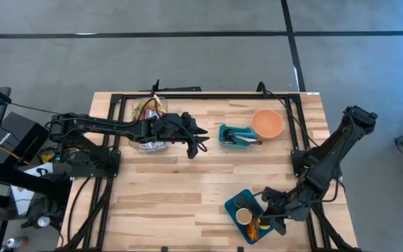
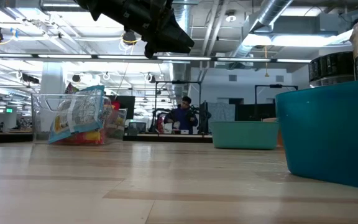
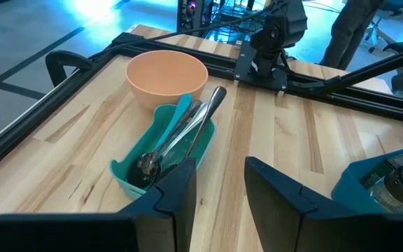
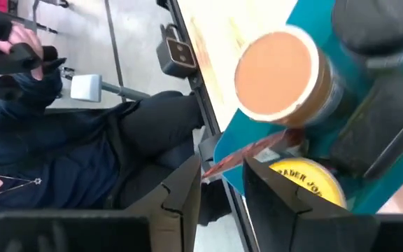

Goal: Pick & Place Food Item
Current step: Return to Home Position

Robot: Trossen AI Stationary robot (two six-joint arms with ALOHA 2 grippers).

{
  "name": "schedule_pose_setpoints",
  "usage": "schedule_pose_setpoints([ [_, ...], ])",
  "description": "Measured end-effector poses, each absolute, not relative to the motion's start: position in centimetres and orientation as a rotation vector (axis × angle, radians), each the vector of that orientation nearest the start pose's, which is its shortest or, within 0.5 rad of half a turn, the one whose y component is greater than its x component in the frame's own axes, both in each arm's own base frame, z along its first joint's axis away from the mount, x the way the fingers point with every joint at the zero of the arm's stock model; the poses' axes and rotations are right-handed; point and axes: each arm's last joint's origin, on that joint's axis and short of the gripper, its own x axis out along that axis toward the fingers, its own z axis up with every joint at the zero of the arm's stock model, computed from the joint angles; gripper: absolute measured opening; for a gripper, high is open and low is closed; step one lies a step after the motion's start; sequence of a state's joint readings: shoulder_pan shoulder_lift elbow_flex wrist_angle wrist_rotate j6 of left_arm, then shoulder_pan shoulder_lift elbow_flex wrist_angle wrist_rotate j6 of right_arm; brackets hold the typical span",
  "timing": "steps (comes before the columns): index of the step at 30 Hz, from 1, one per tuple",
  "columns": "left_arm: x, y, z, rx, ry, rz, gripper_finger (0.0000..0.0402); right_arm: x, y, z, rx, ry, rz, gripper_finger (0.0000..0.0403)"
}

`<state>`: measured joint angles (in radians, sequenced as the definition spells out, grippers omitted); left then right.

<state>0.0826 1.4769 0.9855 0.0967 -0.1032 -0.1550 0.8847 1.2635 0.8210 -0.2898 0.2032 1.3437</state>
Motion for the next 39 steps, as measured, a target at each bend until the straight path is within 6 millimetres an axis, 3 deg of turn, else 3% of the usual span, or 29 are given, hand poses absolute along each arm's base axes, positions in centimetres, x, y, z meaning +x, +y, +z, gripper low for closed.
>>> schedule_pose_setpoints([
  [9, 32.7, 3.0, 26.7, -0.148, 0.380, 0.214, 0.0114, 17.2, 17.5, 25.7, 0.700, 0.759, 0.108, 0.0102],
  [18, 32.7, 3.0, 26.7, -0.148, 0.380, 0.214, 0.0114, 19.2, 15.4, 26.0, 0.487, 0.654, 0.075, 0.0100],
  [22, 32.7, 3.0, 26.7, -0.148, 0.380, 0.214, 0.0114, 20.4, 14.4, 26.3, 0.404, 0.594, 0.076, 0.0076],
  [28, 32.7, 3.0, 26.7, -0.148, 0.380, 0.214, 0.0114, 22.0, 12.4, 26.9, 0.281, 0.511, 0.051, 0.0008],
  [39, 32.7, 3.2, 26.7, -0.149, 0.379, 0.221, 0.0114, 24.5, 6.7, 27.2, 0.184, 0.448, -0.135, 0.0002],
])
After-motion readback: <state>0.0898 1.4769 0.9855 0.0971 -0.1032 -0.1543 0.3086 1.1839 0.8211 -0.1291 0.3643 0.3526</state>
